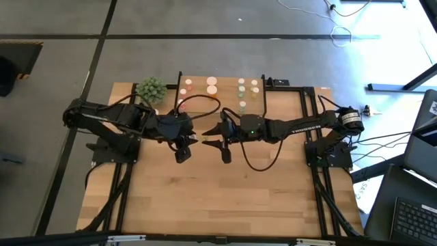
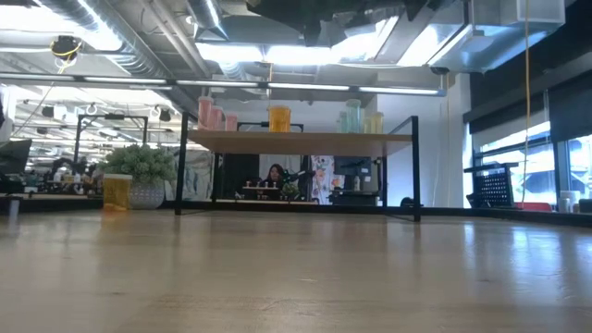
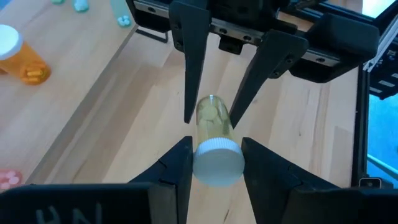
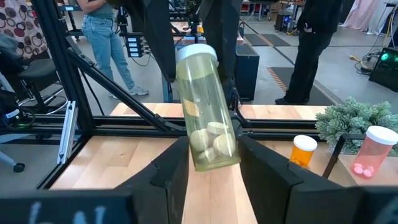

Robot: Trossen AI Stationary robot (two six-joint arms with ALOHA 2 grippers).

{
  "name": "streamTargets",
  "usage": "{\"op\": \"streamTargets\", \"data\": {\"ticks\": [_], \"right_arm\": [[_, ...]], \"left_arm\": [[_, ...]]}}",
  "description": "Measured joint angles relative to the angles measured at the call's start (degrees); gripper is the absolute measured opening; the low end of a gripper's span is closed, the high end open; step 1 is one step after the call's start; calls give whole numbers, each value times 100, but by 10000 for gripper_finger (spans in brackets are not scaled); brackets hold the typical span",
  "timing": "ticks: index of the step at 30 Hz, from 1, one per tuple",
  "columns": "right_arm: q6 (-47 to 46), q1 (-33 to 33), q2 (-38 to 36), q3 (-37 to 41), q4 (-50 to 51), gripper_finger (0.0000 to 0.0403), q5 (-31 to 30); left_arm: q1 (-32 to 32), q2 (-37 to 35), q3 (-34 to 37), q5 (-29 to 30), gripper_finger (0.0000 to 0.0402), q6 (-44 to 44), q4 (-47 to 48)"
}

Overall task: Pick and place medicine bottles onto shelf by color
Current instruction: Put the yellow medicine bottle on the shelf, aligned with the other yellow medicine bottle

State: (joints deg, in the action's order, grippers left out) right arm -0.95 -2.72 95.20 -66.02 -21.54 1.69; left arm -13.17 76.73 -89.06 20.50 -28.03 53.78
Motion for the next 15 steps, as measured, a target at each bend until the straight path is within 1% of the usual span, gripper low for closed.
{"op": "streamTargets", "data": {"ticks": [9, 15], "right_arm": [[18, -2, 0, 0, 2, 118, 11], [134, -2, 0, 0, 2, 119, 10]], "left_arm": [[19, 0, 0, -49, 113, 19, 2], [19, 0, 0, -46, 113, 22, 7]]}}
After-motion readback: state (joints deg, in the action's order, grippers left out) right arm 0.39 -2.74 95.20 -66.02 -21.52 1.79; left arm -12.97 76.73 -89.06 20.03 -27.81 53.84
